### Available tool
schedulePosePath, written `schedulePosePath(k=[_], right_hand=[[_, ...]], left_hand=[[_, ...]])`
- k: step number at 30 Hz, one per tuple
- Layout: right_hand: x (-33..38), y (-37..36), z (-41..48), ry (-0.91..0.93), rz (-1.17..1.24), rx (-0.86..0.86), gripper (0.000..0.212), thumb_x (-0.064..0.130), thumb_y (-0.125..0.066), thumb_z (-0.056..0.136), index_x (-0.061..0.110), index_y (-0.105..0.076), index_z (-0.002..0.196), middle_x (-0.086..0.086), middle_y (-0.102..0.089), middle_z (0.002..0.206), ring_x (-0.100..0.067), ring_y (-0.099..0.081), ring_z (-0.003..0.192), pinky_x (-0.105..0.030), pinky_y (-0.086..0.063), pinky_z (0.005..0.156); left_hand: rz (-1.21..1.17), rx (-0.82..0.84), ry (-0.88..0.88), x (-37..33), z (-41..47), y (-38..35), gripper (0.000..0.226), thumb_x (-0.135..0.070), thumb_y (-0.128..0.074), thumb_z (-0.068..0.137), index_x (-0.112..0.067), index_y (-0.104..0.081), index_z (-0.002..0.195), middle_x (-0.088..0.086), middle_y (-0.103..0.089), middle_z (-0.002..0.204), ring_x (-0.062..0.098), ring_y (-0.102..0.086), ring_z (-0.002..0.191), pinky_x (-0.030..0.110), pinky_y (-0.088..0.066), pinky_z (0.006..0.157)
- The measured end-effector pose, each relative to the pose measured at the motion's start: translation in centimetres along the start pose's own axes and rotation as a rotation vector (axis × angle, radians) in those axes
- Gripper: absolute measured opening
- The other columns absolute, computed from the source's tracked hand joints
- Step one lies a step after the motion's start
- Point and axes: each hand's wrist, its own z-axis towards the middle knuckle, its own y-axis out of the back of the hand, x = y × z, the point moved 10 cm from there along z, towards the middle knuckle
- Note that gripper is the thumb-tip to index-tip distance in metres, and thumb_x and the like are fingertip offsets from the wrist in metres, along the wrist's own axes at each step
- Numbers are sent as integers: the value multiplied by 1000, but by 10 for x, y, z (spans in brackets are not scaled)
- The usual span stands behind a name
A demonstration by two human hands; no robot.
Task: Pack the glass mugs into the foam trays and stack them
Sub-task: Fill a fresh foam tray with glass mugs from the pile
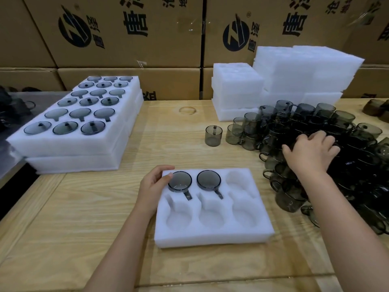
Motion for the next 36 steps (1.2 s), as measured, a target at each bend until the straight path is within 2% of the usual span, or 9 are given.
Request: schedulePosePath(k=[7,10,14,18,22,27,30,33,36], right_hand=[[6,3,2,15,89,-43,27,31,-59,90,9,-66,104,-14,-46,121,-34,-35,114,-44,-28,95],[4,10,-3,18,200,-59,22,29,-61,89,10,-68,97,-12,-47,120,-33,-36,115,-45,-26,97],[14,28,-17,111,469,-35,13,24,-63,88,12,-64,83,-10,-47,118,-32,-36,117,-44,-29,99],[49,45,-40,327,662,100,13,20,-67,86,15,-61,75,-1,-46,107,-22,-38,112,-25,-26,91],[87,52,-67,538,732,270,14,19,-71,82,20,-62,71,5,-46,103,-9,-44,98,-20,-31,85],[110,51,-93,699,805,453,24,18,-72,81,32,-58,66,8,-47,113,-9,-46,113,-32,-44,94],[110,46,-96,710,808,495,22,20,-72,80,32,-60,67,9,-47,119,-10,-46,117,-34,-43,97],[105,39,-93,669,824,538,15,25,-73,79,32,-63,70,9,-52,124,-8,-50,118,-34,-43,98],[99,32,-92,640,794,565,11,30,-74,77,31,-65,71,16,-60,109,-7,-54,115,-35,-43,97]], left_hand=[[-9,9,-4,1,0,0,27,-24,-63,74,-13,-69,99,6,-68,85,22,-63,78,36,-48,71],[-26,7,9,1,3,1,19,-13,-66,79,-14,-69,99,3,-68,84,24,-62,82,34,-49,72],[-82,-2,45,-6,3,4,22,2,-53,91,-11,-66,103,8,-69,102,29,-62,101,41,-48,90],[315,-55,-220,-61,2,-9,25,-9,-58,92,-31,-63,101,-16,-67,105,0,-58,107,18,-44,87],[470,215,-254,-83,2,-78,35,-30,-59,93,-39,-52,125,-25,-61,114,-12,-50,113,7,-37,81],[410,531,-124,-57,-4,-141,64,-22,-65,90,-25,-34,145,-1,-53,136,7,-48,127,27,-40,104],[368,470,-159,-53,-1,-144,64,-20,-73,83,-33,-42,137,-8,-60,121,-1,-56,113,17,-46,94],[355,407,-170,-52,-2,-145,61,-24,-78,76,-53,-47,120,-11,-63,119,4,-56,116,25,-50,90],[382,445,-138,-49,-8,-152,62,-27,-80,72,-57,-48,116,-10,-59,124,3,-56,112,24,-54,51]])
